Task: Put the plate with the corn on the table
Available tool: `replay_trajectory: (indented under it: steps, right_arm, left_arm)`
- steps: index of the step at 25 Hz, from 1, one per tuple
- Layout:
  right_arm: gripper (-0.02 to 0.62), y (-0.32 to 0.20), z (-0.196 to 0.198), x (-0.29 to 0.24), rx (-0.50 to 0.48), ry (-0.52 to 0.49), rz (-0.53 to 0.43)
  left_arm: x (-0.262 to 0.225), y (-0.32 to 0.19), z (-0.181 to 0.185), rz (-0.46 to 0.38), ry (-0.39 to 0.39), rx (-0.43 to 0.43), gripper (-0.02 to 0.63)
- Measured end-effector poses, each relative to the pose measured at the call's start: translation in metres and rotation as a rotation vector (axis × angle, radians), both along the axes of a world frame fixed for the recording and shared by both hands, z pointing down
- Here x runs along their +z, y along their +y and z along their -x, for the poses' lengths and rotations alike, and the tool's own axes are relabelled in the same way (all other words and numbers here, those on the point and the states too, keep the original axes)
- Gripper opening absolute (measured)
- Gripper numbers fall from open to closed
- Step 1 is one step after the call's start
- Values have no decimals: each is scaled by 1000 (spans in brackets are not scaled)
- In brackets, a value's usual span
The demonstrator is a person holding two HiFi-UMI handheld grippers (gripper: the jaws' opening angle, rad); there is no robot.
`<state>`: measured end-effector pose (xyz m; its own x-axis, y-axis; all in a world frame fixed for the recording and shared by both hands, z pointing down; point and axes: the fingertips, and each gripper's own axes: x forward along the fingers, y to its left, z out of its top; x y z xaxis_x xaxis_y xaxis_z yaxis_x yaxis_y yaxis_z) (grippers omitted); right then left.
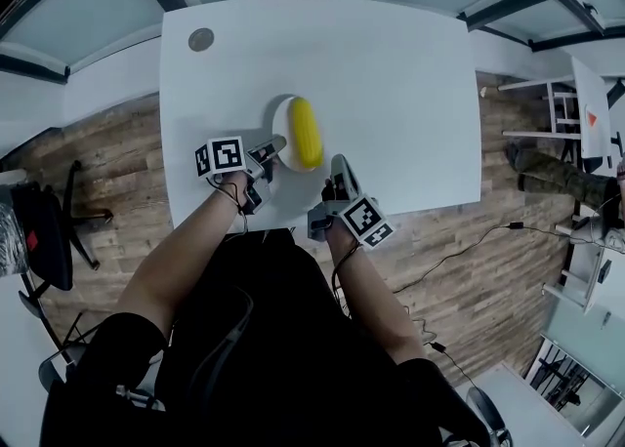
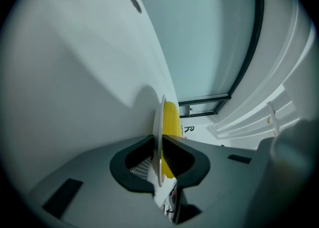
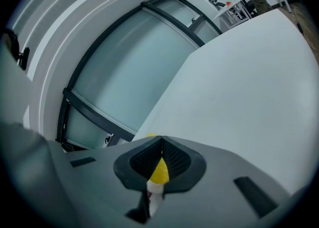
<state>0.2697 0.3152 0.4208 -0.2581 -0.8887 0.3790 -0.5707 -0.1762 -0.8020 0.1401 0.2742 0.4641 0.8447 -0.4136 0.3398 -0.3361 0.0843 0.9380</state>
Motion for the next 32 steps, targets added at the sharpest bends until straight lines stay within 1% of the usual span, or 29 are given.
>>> replay_trajectory:
  steps: [1, 3, 4, 7, 8, 11, 14, 16, 22, 24, 26, 27, 29, 30, 32]
  right_arm:
    - [2, -1, 0, -1, 1, 0, -2]
    - [2, -1, 1, -2, -1, 1, -2]
    - [2, 0, 2, -3, -2, 3, -2]
    - [2, 0, 2, -4, -3, 10, -6]
    - [2, -1, 3, -5, -3, 12, -8]
    - [2, -3, 2, -8, -9, 16, -12]
    - [2, -4, 2, -9, -14, 14, -8]
    - [2, -3, 3, -10, -17, 14, -9]
    - [2, 2, 2, -6, -22, 18, 6]
    - [2, 3, 2, -5, -22, 20, 9]
    - [2, 4, 4, -5, -28, 22, 8]
    - [2, 3, 6, -6, -34, 20, 7]
    - [2, 2, 11, -8, -51, 12, 5]
    - [2, 2, 14, -10, -60, 7, 4]
    - [2, 2, 22, -17, -82, 10, -8]
  left_arm:
    - [-3, 2, 0, 4, 23, 6, 59]
    - [-9, 5, 2, 6, 51, 21, 187]
    - [-10, 7, 4, 6, 45, 28, 219]
    - [-7, 13, 14, 3, -7, 47, 221]
    - [-6, 15, 17, -3, -36, 56, 222]
    - [-7, 16, 22, -50, -151, 101, 270]
    - [-6, 17, 22, -129, -275, 163, 270]
    - [-6, 17, 25, -171, -327, 172, 270]
    - [-5, 6, 42, -233, -353, 75, 268]
    - [-8, 1, 52, -289, -404, 40, 268]
    - [-18, -4, 60, -371, -463, 12, 268]
    - [-24, -5, 60, -400, -467, 6, 268]
    - [-39, -6, 55, -419, -425, -7, 267]
    - [-47, -4, 52, -422, -404, -18, 230]
    - [-64, 0, 47, -450, -398, -37, 120]
